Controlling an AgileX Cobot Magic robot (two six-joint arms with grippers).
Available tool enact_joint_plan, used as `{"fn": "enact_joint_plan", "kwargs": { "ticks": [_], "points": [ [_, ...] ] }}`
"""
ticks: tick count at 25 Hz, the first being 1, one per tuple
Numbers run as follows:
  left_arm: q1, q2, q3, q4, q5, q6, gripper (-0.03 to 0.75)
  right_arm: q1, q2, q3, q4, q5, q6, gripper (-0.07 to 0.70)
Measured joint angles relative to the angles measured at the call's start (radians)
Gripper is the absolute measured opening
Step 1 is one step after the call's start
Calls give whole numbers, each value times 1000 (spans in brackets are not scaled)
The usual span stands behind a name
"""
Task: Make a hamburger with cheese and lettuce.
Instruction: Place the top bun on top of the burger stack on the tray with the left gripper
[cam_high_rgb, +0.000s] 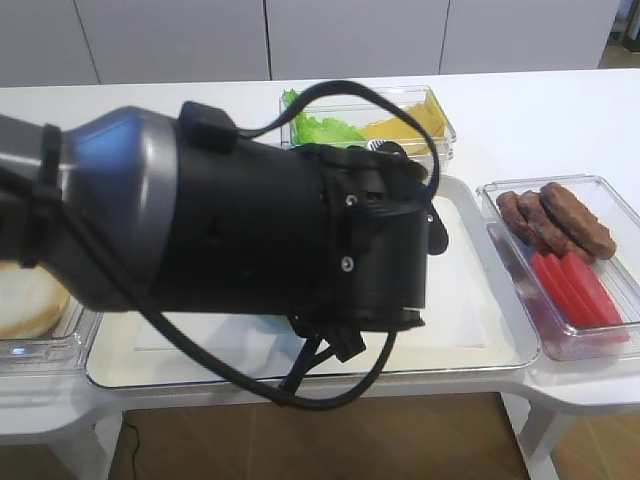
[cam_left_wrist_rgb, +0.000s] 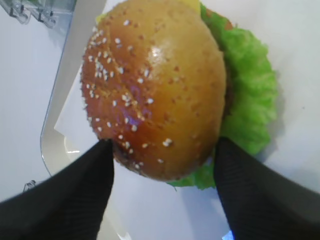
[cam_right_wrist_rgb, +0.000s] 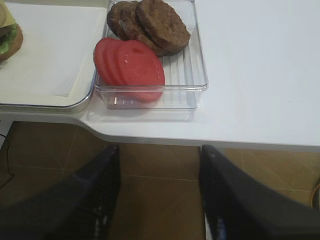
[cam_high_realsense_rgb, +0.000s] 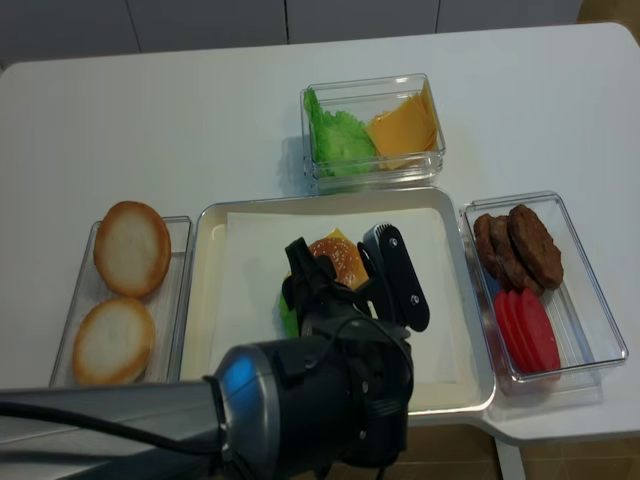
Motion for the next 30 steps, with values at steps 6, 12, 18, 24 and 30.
{"fn": "enact_joint_plan", "kwargs": {
  "ticks": [6, 12, 18, 24, 30],
  "points": [
    [0, 0, 0, 16, 0, -37, 459, 0, 0, 0, 0, 0, 4, 387],
    [0, 2, 0, 23, 0, -50, 459, 0, 0, 0, 0, 0, 4, 387],
    [0, 2, 0, 23, 0, -56, 459, 0, 0, 0, 0, 0, 4, 387],
    [0, 2, 0, 16, -2, -74, 491, 0, 0, 0, 0, 0, 4, 387],
    [-12, -24, 0, 14, -3, -76, 579, 0, 0, 0, 0, 0, 4, 387]
  ]
}}
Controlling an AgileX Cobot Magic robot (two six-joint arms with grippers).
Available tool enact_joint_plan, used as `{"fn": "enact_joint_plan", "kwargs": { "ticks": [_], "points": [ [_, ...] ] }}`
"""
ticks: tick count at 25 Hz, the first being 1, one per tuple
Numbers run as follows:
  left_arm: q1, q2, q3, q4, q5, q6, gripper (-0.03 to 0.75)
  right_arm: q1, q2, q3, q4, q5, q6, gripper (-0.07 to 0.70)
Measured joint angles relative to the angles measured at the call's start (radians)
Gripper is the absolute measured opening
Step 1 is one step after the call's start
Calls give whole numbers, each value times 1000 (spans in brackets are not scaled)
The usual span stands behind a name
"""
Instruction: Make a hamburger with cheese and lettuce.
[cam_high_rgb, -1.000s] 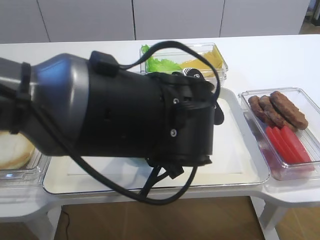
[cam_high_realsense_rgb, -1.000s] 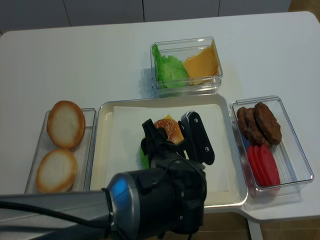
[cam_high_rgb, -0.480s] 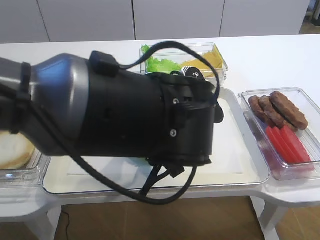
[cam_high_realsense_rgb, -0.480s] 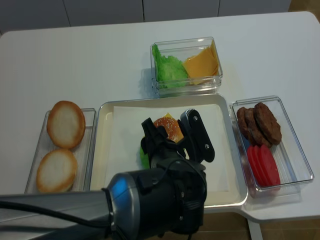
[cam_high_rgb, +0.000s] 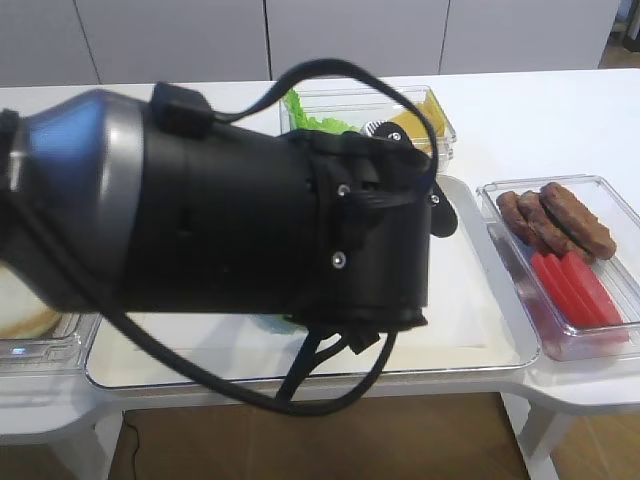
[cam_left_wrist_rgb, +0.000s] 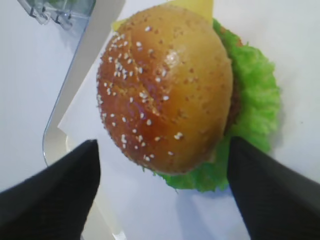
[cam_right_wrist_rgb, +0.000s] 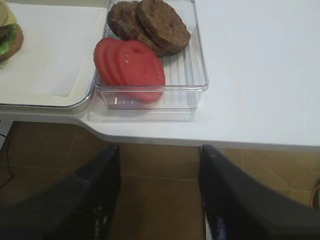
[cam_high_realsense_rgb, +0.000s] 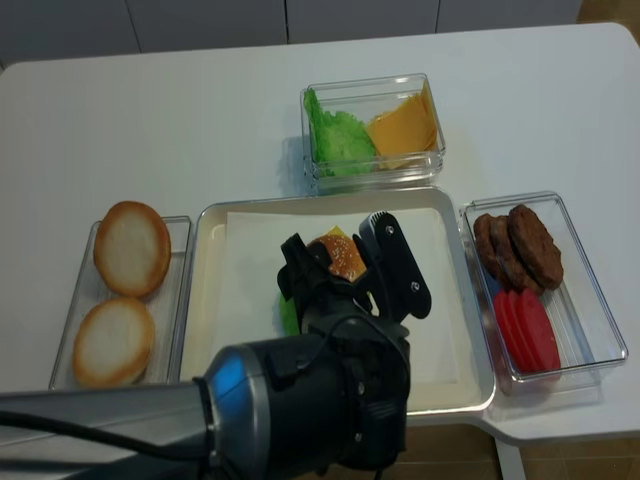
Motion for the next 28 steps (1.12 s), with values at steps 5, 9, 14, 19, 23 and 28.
{"fn": "enact_joint_plan", "kwargs": {
  "ticks": [5, 9, 14, 19, 23, 28],
  "points": [
    [-27, -32, 0, -32, 0, 0, 585, 0, 0, 0, 0, 0, 7, 387],
    [-27, -74, 0, -85, 7, 29, 584, 0, 0, 0, 0, 0, 12, 387],
    [-16, -145, 0, -148, 15, 93, 584, 0, 0, 0, 0, 0, 14, 387],
    [91, -236, 0, -277, 49, 193, 584, 0, 0, 0, 0, 0, 14, 387],
    [219, -321, 0, -380, 77, 277, 584, 0, 0, 0, 0, 0, 14, 387],
    [437, -415, 0, -504, 90, 344, 583, 0, 0, 0, 0, 0, 14, 387]
  ]
}}
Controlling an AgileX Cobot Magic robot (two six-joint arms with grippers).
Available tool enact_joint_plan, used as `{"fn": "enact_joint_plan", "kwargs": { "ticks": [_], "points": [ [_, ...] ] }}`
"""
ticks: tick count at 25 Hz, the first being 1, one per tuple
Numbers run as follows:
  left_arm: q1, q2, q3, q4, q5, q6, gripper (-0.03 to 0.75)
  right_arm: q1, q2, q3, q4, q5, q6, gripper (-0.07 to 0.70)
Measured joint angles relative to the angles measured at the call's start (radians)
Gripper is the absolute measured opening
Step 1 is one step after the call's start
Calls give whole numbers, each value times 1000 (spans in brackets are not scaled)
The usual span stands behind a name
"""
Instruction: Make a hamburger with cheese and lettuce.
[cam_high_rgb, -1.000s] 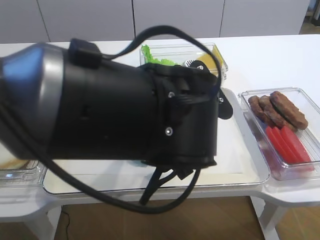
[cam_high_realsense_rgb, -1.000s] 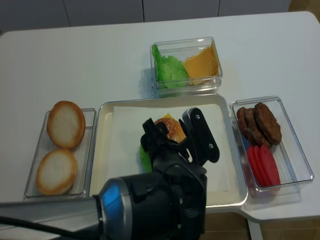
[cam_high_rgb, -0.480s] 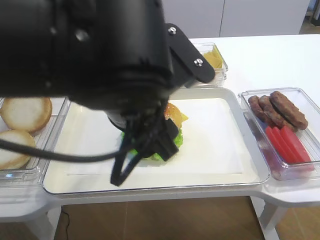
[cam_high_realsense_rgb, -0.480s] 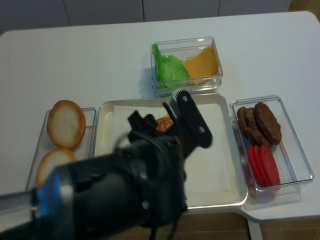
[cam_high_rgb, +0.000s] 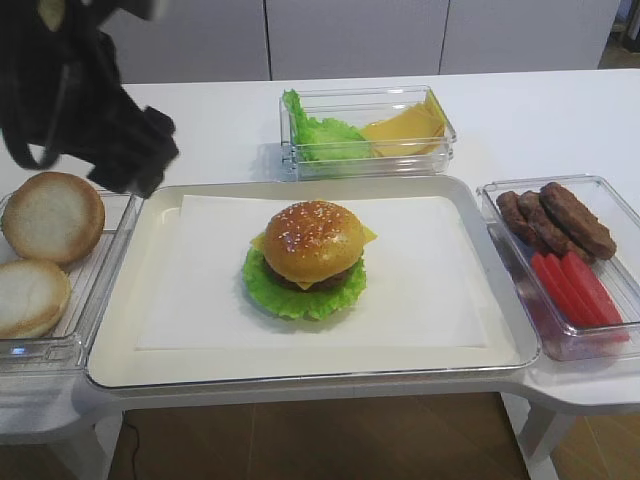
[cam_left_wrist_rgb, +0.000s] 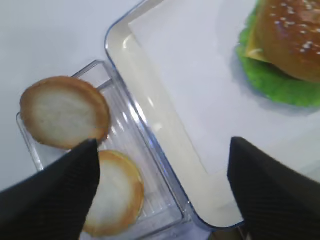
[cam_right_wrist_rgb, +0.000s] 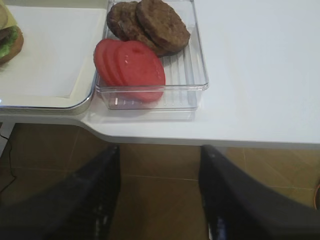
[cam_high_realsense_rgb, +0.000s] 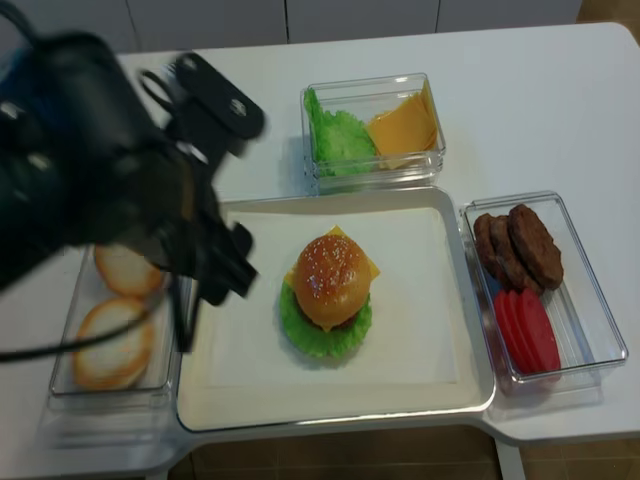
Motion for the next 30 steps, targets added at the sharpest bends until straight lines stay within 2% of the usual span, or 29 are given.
{"fn": "enact_joint_plan", "kwargs": {
  "ticks": [5, 9, 12, 16, 20, 24, 30],
  "points": [
    [195, -82, 3, -110, 12, 61, 576, 0, 0, 0, 0, 0, 2, 387],
    [294, -164, 54, -128, 19, 71, 567, 0, 0, 0, 0, 0, 2, 387],
    [342, -239, 120, -135, 19, 76, 566, 0, 0, 0, 0, 0, 2, 387],
    [379, -365, 220, -141, 20, 85, 565, 0, 0, 0, 0, 0, 2, 387],
    [386, -495, 287, -141, 44, 83, 565, 0, 0, 0, 0, 0, 2, 387],
    [386, -616, 307, -143, 83, 72, 565, 0, 0, 0, 0, 0, 2, 387],
    [389, -773, 311, -143, 93, 68, 565, 0, 0, 0, 0, 0, 2, 387]
  ]
}}
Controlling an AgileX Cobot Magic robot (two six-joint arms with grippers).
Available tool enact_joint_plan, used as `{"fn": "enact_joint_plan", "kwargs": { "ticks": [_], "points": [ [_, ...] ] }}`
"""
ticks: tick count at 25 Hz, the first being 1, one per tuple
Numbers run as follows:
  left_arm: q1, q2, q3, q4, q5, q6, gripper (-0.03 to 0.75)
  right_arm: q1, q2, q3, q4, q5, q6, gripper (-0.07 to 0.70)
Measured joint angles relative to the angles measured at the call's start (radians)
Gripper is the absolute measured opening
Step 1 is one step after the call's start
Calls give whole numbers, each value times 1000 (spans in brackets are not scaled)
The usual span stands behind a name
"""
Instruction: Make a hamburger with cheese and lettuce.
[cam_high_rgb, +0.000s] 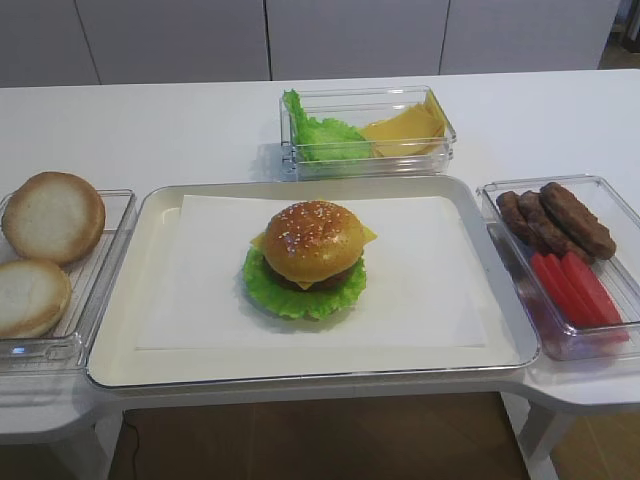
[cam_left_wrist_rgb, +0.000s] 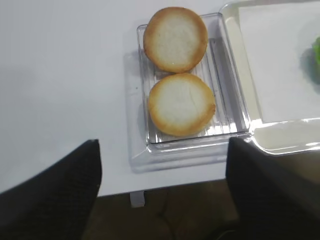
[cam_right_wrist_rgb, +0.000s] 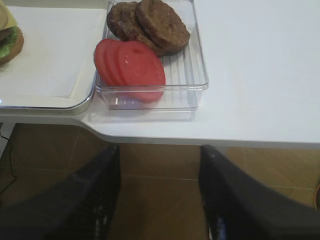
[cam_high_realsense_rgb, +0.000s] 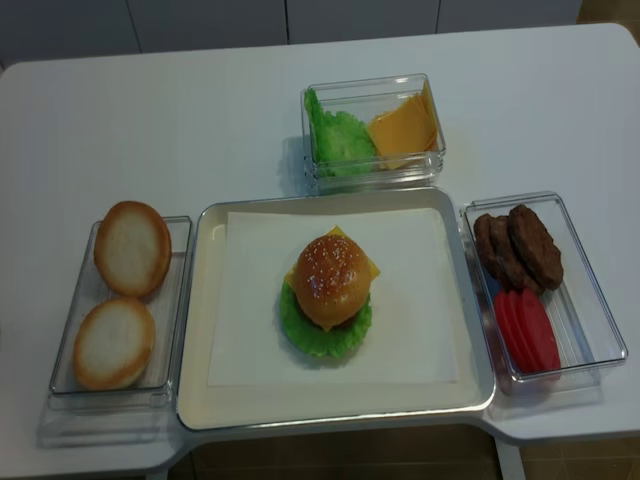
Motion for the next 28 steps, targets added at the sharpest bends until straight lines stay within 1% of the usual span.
{"fn": "enact_joint_plan", "kwargs": {
  "ticks": [3, 7, 12, 19, 23, 28],
  "points": [
    [1, -78, 12, -8, 5, 0, 565, 0, 0, 0, 0, 0, 0, 387],
    [1, -195, 51, -62, 8, 7, 565, 0, 0, 0, 0, 0, 0, 387],
    [1, -347, 118, -133, 13, 61, 565, 0, 0, 0, 0, 0, 0, 387],
    [1, -534, 207, -137, 19, 121, 565, 0, 0, 0, 0, 0, 0, 387],
    [1, -602, 267, -146, 23, 125, 565, 0, 0, 0, 0, 0, 0, 387],
    [1, -614, 344, -161, 23, 125, 564, 0, 0, 1, 0, 0, 0, 387]
  ]
}}
